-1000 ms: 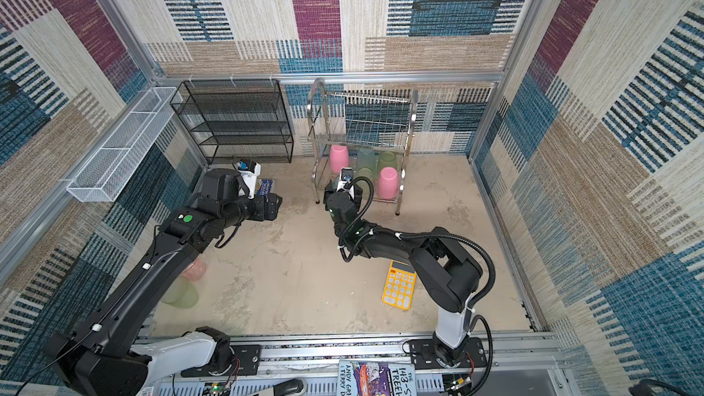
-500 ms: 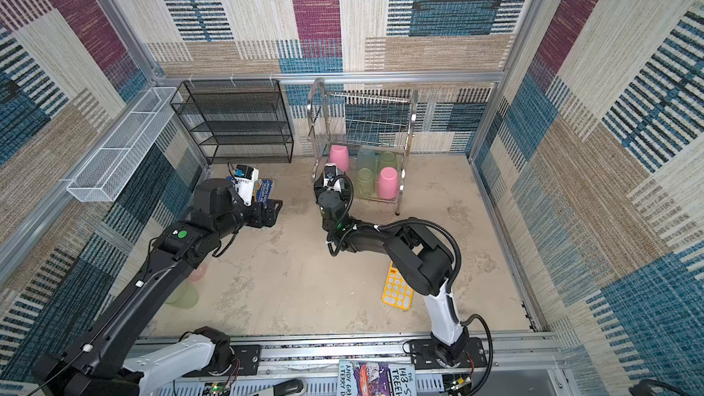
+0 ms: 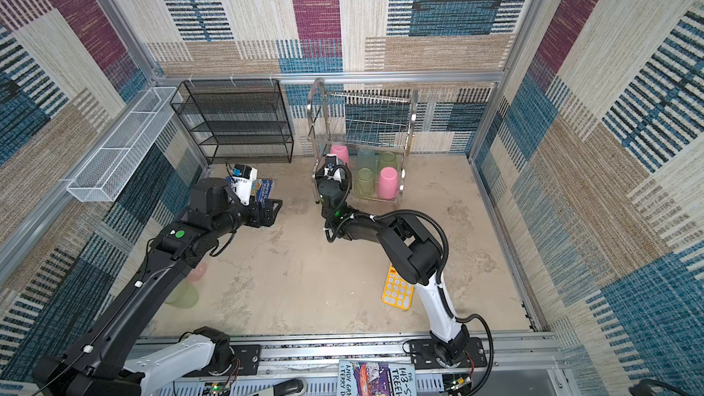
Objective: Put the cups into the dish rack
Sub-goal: 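Carry the teal cup with right gripper into the rack's lower tier, then lower the teal cup upright beside the pink cup with right gripper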
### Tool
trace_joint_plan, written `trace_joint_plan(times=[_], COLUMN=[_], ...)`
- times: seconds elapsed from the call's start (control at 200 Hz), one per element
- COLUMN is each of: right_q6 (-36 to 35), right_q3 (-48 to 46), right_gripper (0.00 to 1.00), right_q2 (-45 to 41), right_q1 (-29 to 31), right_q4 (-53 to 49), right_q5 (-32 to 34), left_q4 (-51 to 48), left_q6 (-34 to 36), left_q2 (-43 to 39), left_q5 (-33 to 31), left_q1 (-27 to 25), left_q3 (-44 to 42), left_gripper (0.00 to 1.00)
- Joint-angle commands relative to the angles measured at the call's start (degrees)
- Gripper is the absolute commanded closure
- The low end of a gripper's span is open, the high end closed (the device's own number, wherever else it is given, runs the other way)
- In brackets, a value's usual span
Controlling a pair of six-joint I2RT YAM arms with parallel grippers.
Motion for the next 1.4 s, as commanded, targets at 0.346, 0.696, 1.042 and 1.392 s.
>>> trace_joint_plan(times=[0.346,0.696,1.042,1.392], right_q6=[-0.05,0.5,1.84,2.44], right_q3=[6.24,7.76,11.73,13.63], right_gripper=[0.35,0.34,0.34,0.31], right_q2=[5.1,7.17,9.13,10.46], right_q1=[-1.43,-2.36,-2.49,-2.67], right_q4=[-2.9,-3.78,-8.42,-12.06], right_q5=[-1.37,-1.77,-2.69,-3.33], left_q4=[3.1,3.62,3.68,3.79], left_q6=[-2.43,-3.33,-3.78,-4.32], left_q2=[0.43,0.74,0.91,1.38], left_q5=[3.9,5.22,6.1,6.89], left_q1=[1.75,2.38,2.81,3.26], left_q3=[-0.31,-0.4,-0.4,-0.42], left_gripper=[0.07,0.07,0.07,0.07])
